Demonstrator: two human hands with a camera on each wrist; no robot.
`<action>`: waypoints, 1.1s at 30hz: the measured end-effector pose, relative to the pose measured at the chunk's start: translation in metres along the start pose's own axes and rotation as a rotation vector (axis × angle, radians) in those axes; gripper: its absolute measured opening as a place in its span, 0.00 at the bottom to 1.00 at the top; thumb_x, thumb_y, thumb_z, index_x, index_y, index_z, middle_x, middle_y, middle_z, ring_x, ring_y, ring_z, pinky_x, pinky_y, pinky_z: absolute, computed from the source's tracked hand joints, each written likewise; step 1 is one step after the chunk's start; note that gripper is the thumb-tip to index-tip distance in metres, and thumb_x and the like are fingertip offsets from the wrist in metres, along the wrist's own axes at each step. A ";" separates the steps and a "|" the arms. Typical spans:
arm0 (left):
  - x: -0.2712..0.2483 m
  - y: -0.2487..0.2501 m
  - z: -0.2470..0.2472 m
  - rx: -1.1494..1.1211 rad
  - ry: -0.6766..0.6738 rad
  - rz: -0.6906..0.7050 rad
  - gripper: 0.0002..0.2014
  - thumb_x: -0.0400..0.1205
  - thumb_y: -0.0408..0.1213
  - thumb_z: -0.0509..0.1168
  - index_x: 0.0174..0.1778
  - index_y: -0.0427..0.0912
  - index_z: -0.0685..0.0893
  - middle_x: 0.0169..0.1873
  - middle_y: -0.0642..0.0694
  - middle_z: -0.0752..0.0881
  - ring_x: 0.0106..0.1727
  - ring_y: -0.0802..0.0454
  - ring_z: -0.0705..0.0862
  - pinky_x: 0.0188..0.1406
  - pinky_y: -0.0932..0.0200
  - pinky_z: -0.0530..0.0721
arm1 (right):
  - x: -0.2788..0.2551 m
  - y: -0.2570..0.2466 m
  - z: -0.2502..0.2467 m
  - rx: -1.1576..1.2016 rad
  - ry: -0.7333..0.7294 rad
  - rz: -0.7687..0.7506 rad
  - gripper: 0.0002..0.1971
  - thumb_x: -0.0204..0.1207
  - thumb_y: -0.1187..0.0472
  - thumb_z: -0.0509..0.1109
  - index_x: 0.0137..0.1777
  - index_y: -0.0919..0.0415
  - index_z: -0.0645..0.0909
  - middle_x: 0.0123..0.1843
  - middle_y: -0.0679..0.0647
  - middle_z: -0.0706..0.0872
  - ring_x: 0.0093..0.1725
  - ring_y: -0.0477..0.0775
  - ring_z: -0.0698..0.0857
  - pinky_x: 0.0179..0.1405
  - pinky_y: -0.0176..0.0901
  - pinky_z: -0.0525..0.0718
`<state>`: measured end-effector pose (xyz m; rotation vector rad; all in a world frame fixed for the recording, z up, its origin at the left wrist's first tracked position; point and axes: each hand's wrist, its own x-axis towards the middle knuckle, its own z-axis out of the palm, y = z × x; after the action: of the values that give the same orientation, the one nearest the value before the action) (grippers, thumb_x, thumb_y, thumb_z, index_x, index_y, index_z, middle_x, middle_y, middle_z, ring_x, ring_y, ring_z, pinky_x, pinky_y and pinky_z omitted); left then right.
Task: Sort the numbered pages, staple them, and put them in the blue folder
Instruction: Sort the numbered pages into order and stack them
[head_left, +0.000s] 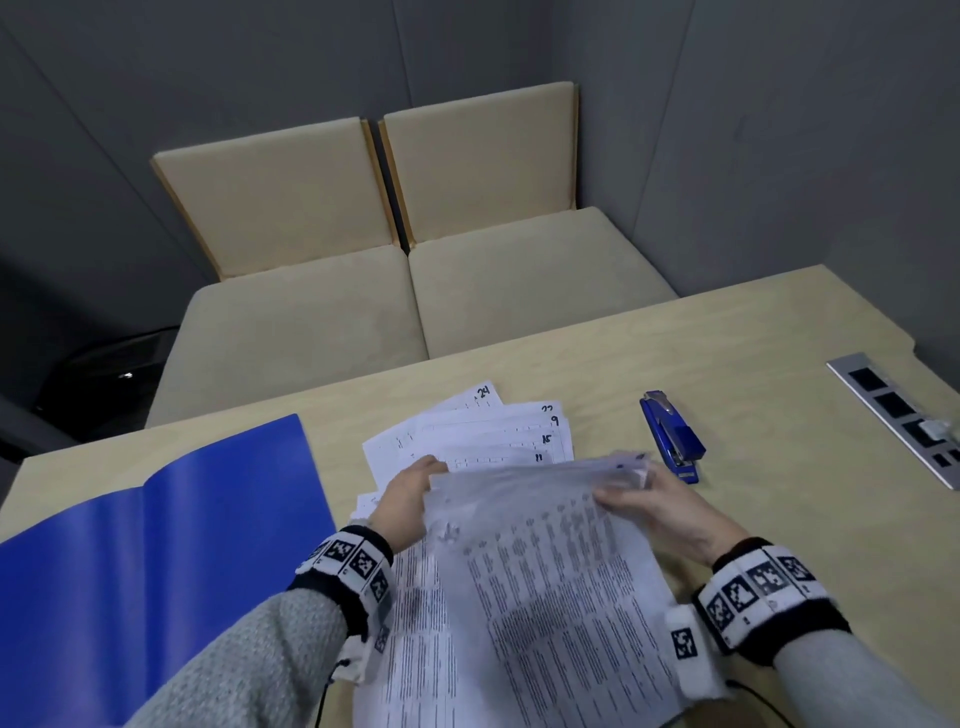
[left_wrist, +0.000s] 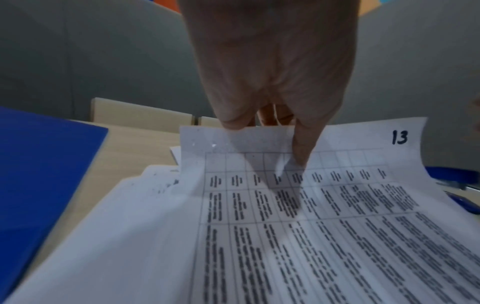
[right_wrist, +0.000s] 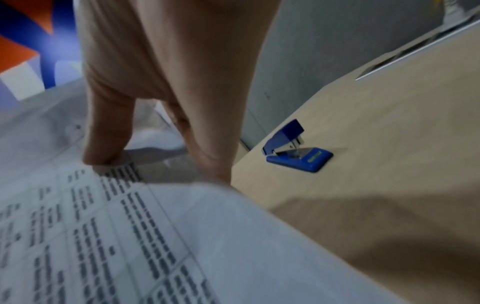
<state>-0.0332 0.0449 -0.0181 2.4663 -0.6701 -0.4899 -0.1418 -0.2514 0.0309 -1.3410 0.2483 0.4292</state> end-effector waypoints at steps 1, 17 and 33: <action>-0.001 -0.002 -0.001 -0.005 0.016 -0.019 0.03 0.74 0.34 0.65 0.36 0.39 0.81 0.37 0.48 0.76 0.38 0.48 0.77 0.38 0.53 0.76 | 0.000 -0.005 -0.003 0.052 0.029 0.016 0.28 0.64 0.61 0.81 0.63 0.69 0.78 0.62 0.62 0.86 0.63 0.58 0.84 0.70 0.55 0.74; -0.015 -0.001 0.013 0.140 0.165 0.215 0.09 0.76 0.31 0.67 0.51 0.41 0.84 0.52 0.48 0.86 0.49 0.48 0.83 0.47 0.56 0.82 | 0.025 0.063 0.037 -0.297 0.208 -0.053 0.07 0.72 0.67 0.75 0.49 0.61 0.86 0.49 0.52 0.89 0.51 0.50 0.87 0.57 0.42 0.81; -0.025 0.003 0.020 0.242 0.150 0.383 0.11 0.72 0.32 0.71 0.50 0.43 0.87 0.55 0.47 0.88 0.55 0.47 0.85 0.52 0.58 0.85 | 0.029 0.066 0.034 -0.468 0.241 -0.203 0.06 0.71 0.72 0.75 0.40 0.61 0.83 0.68 0.45 0.75 0.64 0.45 0.79 0.43 0.24 0.77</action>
<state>-0.0635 0.0484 -0.0277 2.4735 -1.1629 -0.0792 -0.1473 -0.2026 -0.0320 -1.8615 0.2148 0.1555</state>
